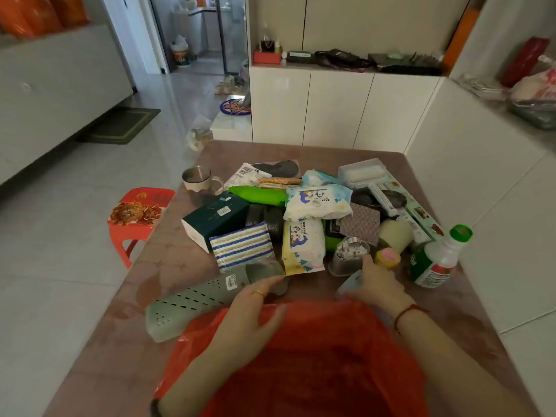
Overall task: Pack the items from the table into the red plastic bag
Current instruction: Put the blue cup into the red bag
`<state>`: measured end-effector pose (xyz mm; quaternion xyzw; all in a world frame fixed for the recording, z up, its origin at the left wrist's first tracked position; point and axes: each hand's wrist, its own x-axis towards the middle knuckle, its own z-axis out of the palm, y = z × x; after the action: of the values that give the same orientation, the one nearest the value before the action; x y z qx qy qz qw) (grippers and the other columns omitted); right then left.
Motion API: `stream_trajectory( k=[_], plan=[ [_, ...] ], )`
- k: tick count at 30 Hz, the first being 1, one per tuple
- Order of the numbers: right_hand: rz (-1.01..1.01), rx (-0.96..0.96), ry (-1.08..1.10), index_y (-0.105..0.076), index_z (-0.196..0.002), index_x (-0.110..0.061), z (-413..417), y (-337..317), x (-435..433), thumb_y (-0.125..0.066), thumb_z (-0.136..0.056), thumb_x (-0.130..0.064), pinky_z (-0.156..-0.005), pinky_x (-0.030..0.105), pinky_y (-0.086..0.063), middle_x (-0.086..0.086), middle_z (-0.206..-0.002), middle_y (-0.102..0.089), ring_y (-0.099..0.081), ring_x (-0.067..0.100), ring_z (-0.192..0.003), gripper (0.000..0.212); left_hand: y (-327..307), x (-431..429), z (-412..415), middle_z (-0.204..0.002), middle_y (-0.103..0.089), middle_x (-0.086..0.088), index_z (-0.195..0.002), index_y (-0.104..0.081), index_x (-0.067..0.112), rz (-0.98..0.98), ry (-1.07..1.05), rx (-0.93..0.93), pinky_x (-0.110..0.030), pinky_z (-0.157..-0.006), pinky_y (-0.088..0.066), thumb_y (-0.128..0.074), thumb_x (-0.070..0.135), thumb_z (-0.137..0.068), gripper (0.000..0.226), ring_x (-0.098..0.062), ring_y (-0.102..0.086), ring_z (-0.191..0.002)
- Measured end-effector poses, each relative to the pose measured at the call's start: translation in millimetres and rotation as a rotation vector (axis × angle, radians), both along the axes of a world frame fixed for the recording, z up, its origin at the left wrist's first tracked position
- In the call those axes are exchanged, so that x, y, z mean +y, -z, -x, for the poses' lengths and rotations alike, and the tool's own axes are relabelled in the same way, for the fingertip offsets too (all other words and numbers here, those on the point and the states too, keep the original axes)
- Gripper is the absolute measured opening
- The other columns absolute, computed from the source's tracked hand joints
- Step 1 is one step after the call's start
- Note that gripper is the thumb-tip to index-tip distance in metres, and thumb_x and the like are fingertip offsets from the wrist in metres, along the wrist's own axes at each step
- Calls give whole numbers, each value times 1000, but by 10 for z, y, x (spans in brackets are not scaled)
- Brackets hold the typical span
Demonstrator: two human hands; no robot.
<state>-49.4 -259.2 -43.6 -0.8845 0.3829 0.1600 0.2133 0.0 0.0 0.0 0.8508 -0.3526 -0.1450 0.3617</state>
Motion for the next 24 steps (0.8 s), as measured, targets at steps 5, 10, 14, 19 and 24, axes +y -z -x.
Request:
stream_trajectory(
  k=[5,10,14,19,24],
  plan=[
    [-111,20,-32,-20,-140,-11,142,179,-42,-75,-74,-27,-99,41,-45,14,-139,-45,-49,28,-123,88,45,-248,-19,-144,-37,14,-141,-27,34,-102,109,-29,-17,-112,-18,-48,41,-91,55,2,-30,-129],
    [-136,-282,12,-25,-137,-16,329,-217,-14,-83,-60,-36,-91,41,-50,5,-128,-50,-54,22,-112,99,65,-429,-10,-150,-32,10,-146,-19,30,-245,230,-109,-28,-118,-7,-51,59,-81,78,-3,-24,-138],
    [-276,-768,18,-32,-133,-24,592,-869,177,-86,-58,-26,-72,19,-54,-14,-116,-53,-56,1,-100,92,74,-349,-51,-155,-22,8,-148,-4,29,-499,359,-235,-39,-120,0,-58,72,-64,109,-10,-17,-142],
    [-763,-977,-260,-44,-123,-44,972,-1153,776,-88,-50,-17,-83,12,-48,-23,-120,-58,-55,-5,-111,90,122,-151,-236,-146,-40,5,-144,-19,30,-634,310,-360,-40,-115,-18,-64,59,-70,91,-16,-38,-133],
    [-544,-392,-563,-24,-139,-40,1031,-408,1237,-85,-57,-37,-107,25,-36,-24,-139,-38,-38,-3,-126,103,99,-47,-337,-120,-62,2,-123,-52,28,-568,176,-332,-34,-93,-48,-52,41,-87,38,-17,-57,-109]
  ],
)
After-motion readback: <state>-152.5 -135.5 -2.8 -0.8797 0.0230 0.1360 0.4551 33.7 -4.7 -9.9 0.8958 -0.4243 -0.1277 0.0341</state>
